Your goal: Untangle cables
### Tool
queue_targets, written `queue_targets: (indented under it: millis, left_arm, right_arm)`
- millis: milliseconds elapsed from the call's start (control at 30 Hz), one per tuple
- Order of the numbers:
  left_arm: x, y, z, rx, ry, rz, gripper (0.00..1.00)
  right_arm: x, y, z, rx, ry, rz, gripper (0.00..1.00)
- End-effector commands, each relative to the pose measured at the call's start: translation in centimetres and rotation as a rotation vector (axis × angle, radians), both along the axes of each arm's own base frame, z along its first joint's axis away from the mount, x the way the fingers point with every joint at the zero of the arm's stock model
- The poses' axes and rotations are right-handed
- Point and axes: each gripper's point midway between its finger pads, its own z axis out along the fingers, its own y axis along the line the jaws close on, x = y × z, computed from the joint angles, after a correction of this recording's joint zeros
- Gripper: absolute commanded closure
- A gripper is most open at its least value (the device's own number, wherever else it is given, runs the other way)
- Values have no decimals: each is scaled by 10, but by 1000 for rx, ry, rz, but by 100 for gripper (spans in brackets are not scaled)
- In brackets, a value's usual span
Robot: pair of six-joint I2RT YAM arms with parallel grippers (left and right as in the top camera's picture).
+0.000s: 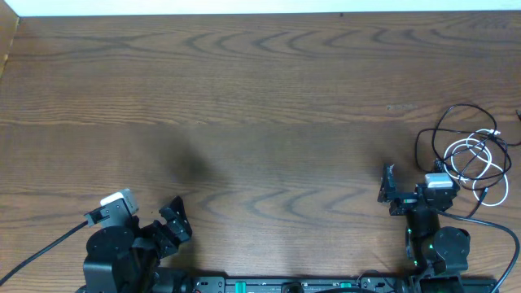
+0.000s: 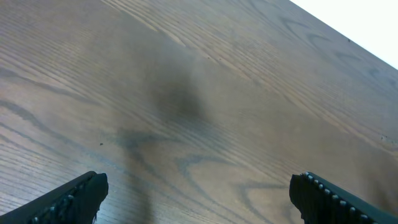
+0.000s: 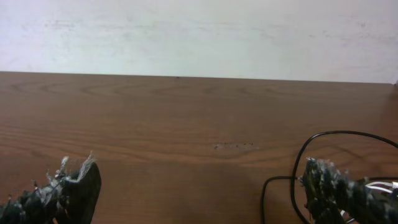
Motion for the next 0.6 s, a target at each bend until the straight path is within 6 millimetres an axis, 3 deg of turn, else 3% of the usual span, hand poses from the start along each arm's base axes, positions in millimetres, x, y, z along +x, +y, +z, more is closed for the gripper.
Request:
queue_targets:
  millis: [0,567]
  left_arm:
    - [0,4,-4,43,4,-8,2]
    - [56,-5,-44,55,-294,-51,2]
  right_arm:
    - [0,0,0,-11,-2,4,1]
    - [0,0,0,-10,-2,4,1]
